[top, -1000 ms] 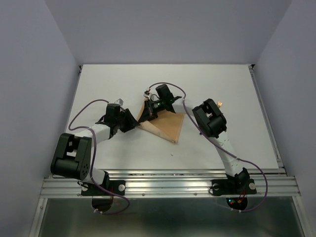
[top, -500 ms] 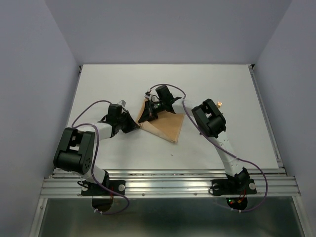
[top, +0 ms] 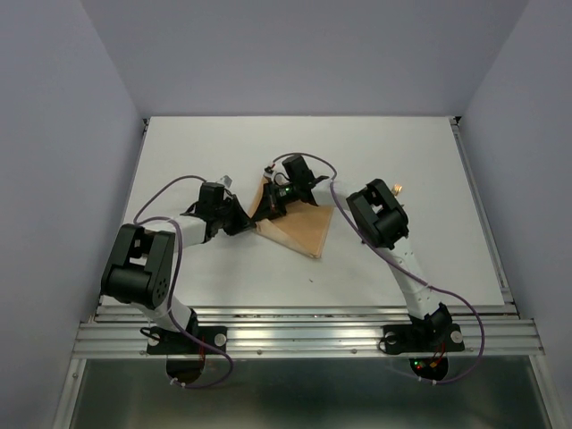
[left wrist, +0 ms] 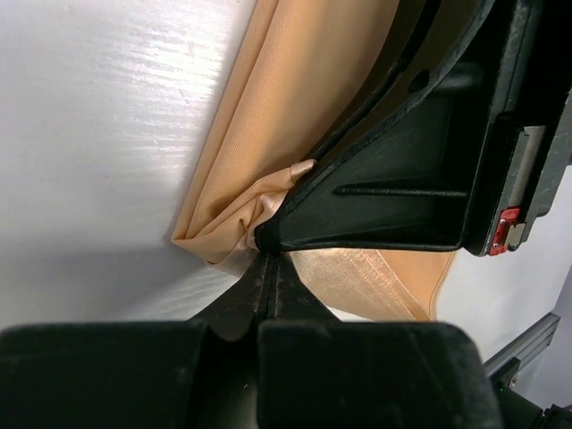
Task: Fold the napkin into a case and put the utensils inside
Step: Fold the lower triangle-folded napkin at the center of the board.
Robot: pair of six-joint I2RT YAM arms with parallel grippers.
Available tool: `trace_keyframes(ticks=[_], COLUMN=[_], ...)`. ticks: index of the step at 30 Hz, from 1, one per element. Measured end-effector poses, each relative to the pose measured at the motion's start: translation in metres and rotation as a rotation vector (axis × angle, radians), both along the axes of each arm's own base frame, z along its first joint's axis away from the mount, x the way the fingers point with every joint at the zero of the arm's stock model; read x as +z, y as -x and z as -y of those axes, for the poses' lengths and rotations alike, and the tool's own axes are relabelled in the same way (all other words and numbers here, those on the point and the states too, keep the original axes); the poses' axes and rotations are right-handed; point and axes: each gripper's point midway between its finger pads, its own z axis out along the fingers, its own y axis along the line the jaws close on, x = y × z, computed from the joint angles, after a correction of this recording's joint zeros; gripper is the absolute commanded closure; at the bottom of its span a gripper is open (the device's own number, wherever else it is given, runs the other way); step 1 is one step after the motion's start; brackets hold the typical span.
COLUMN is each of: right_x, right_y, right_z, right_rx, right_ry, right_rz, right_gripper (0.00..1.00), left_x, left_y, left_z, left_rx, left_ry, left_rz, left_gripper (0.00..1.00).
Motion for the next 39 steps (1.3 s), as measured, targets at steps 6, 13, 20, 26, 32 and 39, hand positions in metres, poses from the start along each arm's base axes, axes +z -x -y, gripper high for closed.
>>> trace_keyframes(ticks=[6,13,20,26,32,39], right_x=[-0.004,0.0,0.042,0.05,0.018,0.006], right_y=[-0.008,-0.016,-0.01,-0.004,0.014,0.028], right_z=[0.002,0.009,0.025,0.048,0.082,0.113], right_rx=[-0.03,-0.073,-0.121,-0.167,-0.174,-0.144], right_ry=[0.016,0.012,0.033,0.125,0.28,0.396], right_rz=[0.015,0.04,0.148,0.258,0.295,0.378], right_gripper=[0.83,0.43,0.38,0.37,0.34,0.33], left_x=[-0.009,-0.011,-0.011,-0.011,-0.011,-0.011], left_y=[-0.008,-0.013,-0.017,-0.017,-0.017,-0.017], left_z=[0.001,0.007,0.009,0.009,0.009,0.009], left_rx=[0.003,-0.013,-0.015,-0.015,-0.015,-0.017], left_ry=[-0.011,0.012,0.013,0.012,0.012,0.011], left_rz=[-0.021,-0.028,-0.012,-0.01,-0.01,-0.008], left_gripper=[1.0,1.0,1.0,1.0,1.0,1.0])
